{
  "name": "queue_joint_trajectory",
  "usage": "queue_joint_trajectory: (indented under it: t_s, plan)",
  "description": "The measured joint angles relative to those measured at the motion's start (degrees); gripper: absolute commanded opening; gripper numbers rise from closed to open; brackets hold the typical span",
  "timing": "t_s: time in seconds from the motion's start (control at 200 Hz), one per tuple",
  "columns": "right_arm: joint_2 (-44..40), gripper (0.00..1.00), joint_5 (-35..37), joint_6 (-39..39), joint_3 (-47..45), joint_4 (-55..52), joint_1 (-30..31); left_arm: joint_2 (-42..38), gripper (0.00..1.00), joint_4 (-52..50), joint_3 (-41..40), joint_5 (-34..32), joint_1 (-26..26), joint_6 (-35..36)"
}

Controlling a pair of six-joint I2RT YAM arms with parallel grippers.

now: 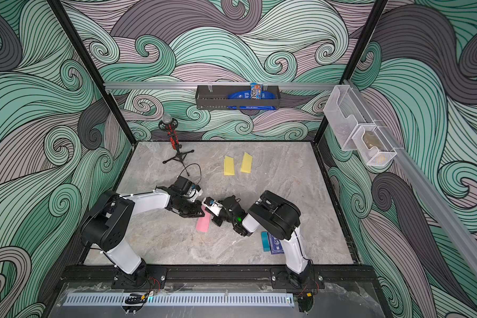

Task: Fold the square paper along the opposite sides
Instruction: Smooth out the paper at the center of the board.

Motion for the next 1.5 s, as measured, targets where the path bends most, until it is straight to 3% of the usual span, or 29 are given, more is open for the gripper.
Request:
queue_joint_trajectory:
  t_s: [1.161,1.501]
  plan:
    - [0.6,0.0,1.6,-2.3,-0.9,1.4,-3.1,0.4,0.0,0.5,0.2,0.2,0.0,-0.2]
    - [-8.9,0.03,-6.2,-0.6,-5.0,2.0,-3.4,0.7,0.0,0.4,0.6,0.5,0.0,-0.2]
